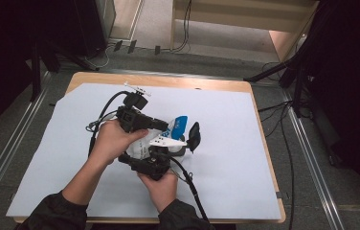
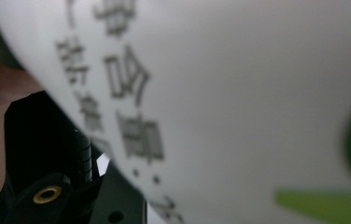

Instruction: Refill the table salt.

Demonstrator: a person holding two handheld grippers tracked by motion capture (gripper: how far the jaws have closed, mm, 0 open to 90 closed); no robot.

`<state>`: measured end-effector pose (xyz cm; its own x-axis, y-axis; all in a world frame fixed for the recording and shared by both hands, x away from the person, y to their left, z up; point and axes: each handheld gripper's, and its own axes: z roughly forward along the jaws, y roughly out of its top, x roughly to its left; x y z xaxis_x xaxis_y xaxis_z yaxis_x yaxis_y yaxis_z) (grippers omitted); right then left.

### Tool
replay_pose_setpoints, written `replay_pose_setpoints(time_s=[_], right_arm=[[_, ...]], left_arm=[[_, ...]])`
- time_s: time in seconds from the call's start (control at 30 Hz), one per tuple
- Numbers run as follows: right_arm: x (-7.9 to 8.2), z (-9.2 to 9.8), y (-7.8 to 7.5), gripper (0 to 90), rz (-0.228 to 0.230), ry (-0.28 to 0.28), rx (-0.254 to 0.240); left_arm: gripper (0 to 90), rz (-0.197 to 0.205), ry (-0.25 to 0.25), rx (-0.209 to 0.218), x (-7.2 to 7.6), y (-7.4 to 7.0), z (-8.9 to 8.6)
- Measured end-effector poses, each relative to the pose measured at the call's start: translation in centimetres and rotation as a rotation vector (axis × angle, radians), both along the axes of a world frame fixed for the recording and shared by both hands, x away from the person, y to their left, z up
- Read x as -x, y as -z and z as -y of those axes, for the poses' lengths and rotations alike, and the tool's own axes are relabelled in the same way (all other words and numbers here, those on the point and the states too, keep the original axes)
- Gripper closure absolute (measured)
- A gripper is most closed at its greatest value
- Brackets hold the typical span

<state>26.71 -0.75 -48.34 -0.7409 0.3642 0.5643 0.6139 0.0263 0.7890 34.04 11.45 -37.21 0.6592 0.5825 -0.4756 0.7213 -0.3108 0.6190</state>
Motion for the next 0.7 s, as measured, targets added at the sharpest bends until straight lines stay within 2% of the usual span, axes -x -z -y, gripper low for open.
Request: replay_pose_setpoints(time_s=[0.2,0.5,0.7], right_arm=[[0.12,-0.06,0.01,67.5,0.011,-0.001,0.010],[0.16,-0.19,0.61,67.4,0.015,-0.007,0.036],[0.30,-0.28,0.85,67.2,0.024,-0.014,0.055]], left_arm=[[83.2,0.001,0.008,-0.023,0.09,0.02,-0.01],[83.6,-0.009,0.024,-0.034,0.18,0.27,-0.16],[83.8,-0.010,0.053,-0.055,0.34,0.26,-0.35]])
